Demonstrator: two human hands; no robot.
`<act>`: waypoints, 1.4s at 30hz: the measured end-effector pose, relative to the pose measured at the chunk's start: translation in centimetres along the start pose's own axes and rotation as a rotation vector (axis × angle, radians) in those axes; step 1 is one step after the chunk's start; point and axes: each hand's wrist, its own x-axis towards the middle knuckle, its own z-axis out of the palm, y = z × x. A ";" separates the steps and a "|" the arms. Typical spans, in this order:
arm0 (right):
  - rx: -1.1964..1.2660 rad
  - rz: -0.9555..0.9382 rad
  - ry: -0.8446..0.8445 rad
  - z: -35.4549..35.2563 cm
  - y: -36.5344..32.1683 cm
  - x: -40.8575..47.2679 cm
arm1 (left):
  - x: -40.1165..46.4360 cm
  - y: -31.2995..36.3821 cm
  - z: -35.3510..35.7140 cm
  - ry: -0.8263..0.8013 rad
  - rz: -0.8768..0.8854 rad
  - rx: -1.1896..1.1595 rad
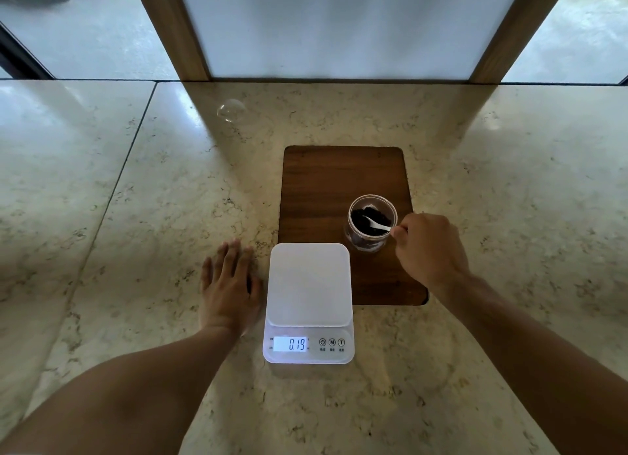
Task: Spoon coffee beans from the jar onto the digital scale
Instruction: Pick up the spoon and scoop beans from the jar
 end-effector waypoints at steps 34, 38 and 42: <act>0.546 0.418 -0.177 -0.2 1.4 0.2 | -0.1 0.4 -0.8 -0.021 -0.010 -0.001; 0.542 0.430 -0.159 -0.3 1.6 0.1 | -0.1 0.4 -0.8 -0.019 -0.010 -0.002; 0.556 0.442 -0.142 -0.3 1.9 -0.2 | -0.1 0.2 -0.6 -0.016 -0.006 0.004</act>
